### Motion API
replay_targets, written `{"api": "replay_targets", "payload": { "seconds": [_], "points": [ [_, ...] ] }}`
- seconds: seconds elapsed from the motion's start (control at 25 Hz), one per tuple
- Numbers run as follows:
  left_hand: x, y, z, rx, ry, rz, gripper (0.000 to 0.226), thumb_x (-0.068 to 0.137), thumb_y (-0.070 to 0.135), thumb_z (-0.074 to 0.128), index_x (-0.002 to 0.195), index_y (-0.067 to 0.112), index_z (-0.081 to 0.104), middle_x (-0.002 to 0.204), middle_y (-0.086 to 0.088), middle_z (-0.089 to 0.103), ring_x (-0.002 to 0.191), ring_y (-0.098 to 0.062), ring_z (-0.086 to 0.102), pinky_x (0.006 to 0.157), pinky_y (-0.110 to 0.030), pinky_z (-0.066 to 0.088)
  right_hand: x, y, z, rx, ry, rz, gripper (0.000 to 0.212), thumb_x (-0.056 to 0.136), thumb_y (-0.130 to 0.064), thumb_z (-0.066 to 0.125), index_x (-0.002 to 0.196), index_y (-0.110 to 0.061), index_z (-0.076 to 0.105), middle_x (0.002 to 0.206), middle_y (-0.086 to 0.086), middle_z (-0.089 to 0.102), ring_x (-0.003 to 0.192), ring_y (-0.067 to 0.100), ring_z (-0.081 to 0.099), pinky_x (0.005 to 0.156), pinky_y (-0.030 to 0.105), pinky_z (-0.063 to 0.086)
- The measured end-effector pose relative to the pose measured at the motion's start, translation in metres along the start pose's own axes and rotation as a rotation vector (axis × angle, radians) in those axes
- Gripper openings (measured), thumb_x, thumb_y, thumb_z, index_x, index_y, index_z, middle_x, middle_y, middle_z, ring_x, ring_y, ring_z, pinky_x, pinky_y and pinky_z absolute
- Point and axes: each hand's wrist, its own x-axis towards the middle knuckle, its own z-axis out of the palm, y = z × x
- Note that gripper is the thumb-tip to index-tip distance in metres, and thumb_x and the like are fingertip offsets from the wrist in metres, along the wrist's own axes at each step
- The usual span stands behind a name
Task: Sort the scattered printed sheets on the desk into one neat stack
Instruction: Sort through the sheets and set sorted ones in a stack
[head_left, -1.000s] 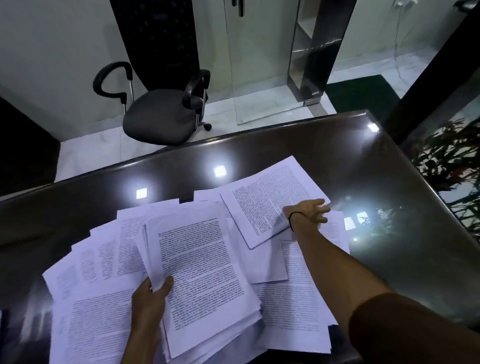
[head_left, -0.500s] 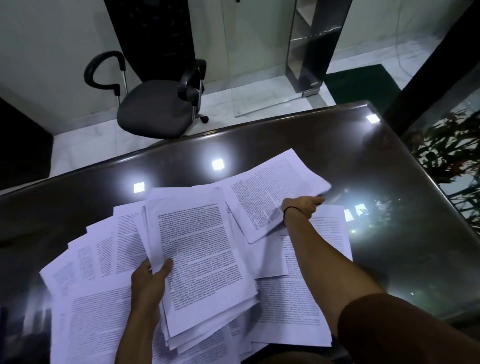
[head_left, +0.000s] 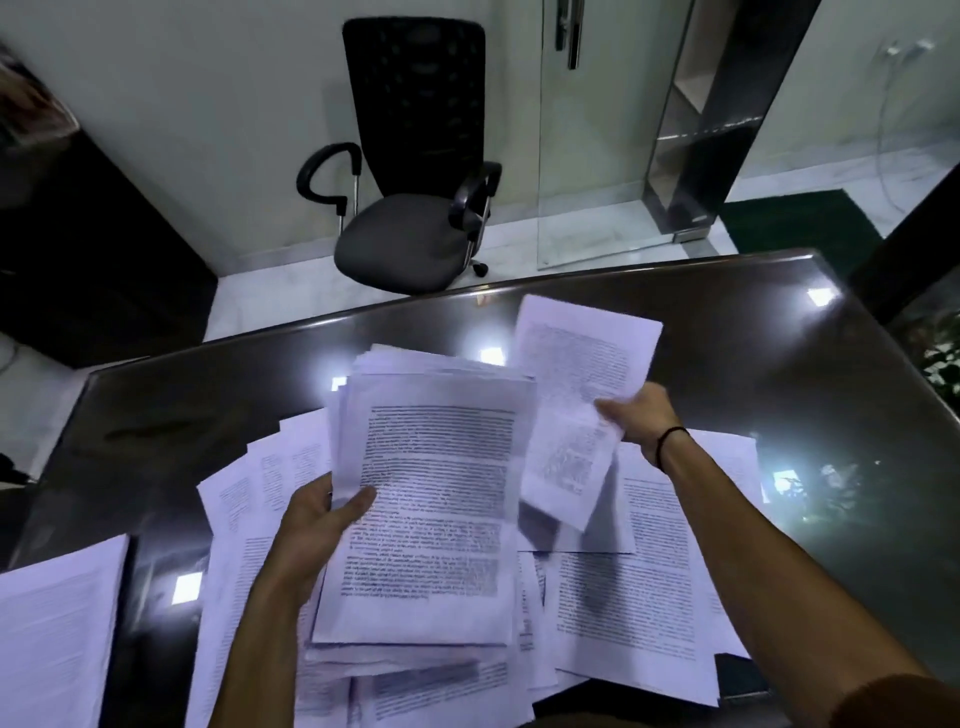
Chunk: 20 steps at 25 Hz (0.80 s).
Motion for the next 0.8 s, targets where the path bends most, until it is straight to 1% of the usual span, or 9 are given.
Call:
{"api": "replay_targets", "payload": {
  "seconds": [0.04, 0.12, 0.28, 0.4, 0.48, 0.52, 0.6, 0.68, 0.8],
  "points": [
    [-0.003, 0.008, -0.001, 0.017, -0.05, 0.023, 0.017, 0.092, 0.019, 0.071, 0.108, 0.024, 0.072, 0.093, 0.014, 0.079, 0.084, -0.005, 0.074, 0.078, -0.027, 0.055, -0.013, -0.007, 0.011, -0.05, -0.107, -0.056, 0.024, 0.08, 0.005, 0.071, 0.1, -0.008, 0.071, 0.097, 0.01, 0.072, 0.076, 0.019, 0.066, 0.063, 0.033, 0.058],
    [0.003, 0.016, 0.007, 0.013, -0.092, 0.062, 0.013, 0.091, 0.012, 0.073, 0.104, 0.014, 0.075, 0.094, 0.002, 0.079, 0.085, -0.013, 0.072, 0.083, -0.033, 0.053, -0.038, -0.02, 0.03, -0.148, -0.251, -0.131, 0.017, 0.082, 0.004, 0.067, 0.096, -0.006, 0.071, 0.09, 0.008, 0.071, 0.072, 0.016, 0.061, 0.057, 0.029, 0.054],
    [0.005, 0.023, 0.009, -0.15, 0.035, 0.038, 0.019, 0.092, 0.015, 0.073, 0.11, 0.018, 0.073, 0.106, 0.0, 0.078, 0.098, -0.022, 0.073, 0.09, -0.039, 0.056, -0.091, -0.036, 0.067, -0.036, -0.477, -0.193, 0.017, 0.091, 0.0, 0.063, 0.101, -0.011, 0.07, 0.099, 0.005, 0.075, 0.086, 0.017, 0.069, 0.073, 0.032, 0.058],
    [-0.001, 0.015, -0.003, -0.218, 0.036, 0.01, 0.023, 0.097, 0.019, 0.068, 0.119, 0.024, 0.069, 0.113, 0.001, 0.077, 0.103, -0.023, 0.074, 0.093, -0.046, 0.058, -0.125, -0.043, 0.083, 0.124, -0.489, -0.143, 0.019, 0.099, -0.026, 0.057, 0.111, -0.017, 0.069, 0.108, 0.003, 0.075, 0.098, 0.021, 0.07, 0.08, 0.031, 0.056],
    [-0.007, 0.007, -0.009, -0.193, 0.017, 0.002, 0.03, 0.097, 0.026, 0.067, 0.127, 0.029, 0.063, 0.121, 0.001, 0.074, 0.108, -0.023, 0.071, 0.095, -0.048, 0.057, -0.144, -0.041, 0.096, 0.217, -0.432, -0.033, 0.04, 0.101, -0.048, 0.042, 0.111, -0.021, 0.07, 0.111, 0.004, 0.074, 0.1, 0.021, 0.07, 0.082, 0.031, 0.057],
    [-0.009, 0.002, -0.011, -0.205, 0.007, -0.016, 0.035, 0.097, 0.029, 0.067, 0.131, 0.03, 0.058, 0.125, 0.0, 0.071, 0.11, -0.023, 0.07, 0.095, -0.049, 0.057, -0.152, -0.038, 0.102, 0.278, -0.447, 0.016, 0.046, 0.103, -0.051, 0.034, 0.113, -0.022, 0.068, 0.113, 0.003, 0.073, 0.099, 0.019, 0.069, 0.081, 0.028, 0.057],
    [-0.015, -0.005, -0.014, -0.309, 0.012, -0.083, 0.041, 0.097, 0.026, 0.067, 0.133, 0.027, 0.047, 0.125, -0.005, 0.068, 0.108, -0.028, 0.07, 0.083, -0.046, 0.062, -0.165, -0.031, 0.113, 0.28, -0.506, -0.037, 0.034, 0.106, -0.034, 0.036, 0.125, -0.018, 0.059, 0.121, -0.001, 0.066, 0.103, 0.012, 0.066, 0.082, 0.02, 0.054],
    [-0.019, -0.011, -0.019, -0.385, 0.009, -0.119, 0.044, 0.097, 0.018, 0.067, 0.133, 0.027, 0.043, 0.12, -0.007, 0.068, 0.105, -0.033, 0.07, 0.077, -0.045, 0.063, -0.171, -0.03, 0.117, 0.138, -0.494, -0.183, 0.027, 0.097, -0.007, 0.055, 0.122, -0.016, 0.055, 0.121, 0.002, 0.066, 0.101, 0.011, 0.068, 0.079, 0.018, 0.054],
    [-0.023, -0.022, -0.024, -0.334, -0.007, -0.022, 0.034, 0.095, 0.007, 0.069, 0.125, 0.02, 0.062, 0.117, -0.003, 0.075, 0.106, -0.028, 0.072, 0.094, -0.048, 0.058, -0.169, -0.028, 0.116, -0.107, -0.429, -0.322, 0.041, 0.083, -0.002, 0.064, 0.12, -0.019, 0.053, 0.115, -0.002, 0.066, 0.105, 0.019, 0.064, 0.089, 0.031, 0.055]
  ]
}}
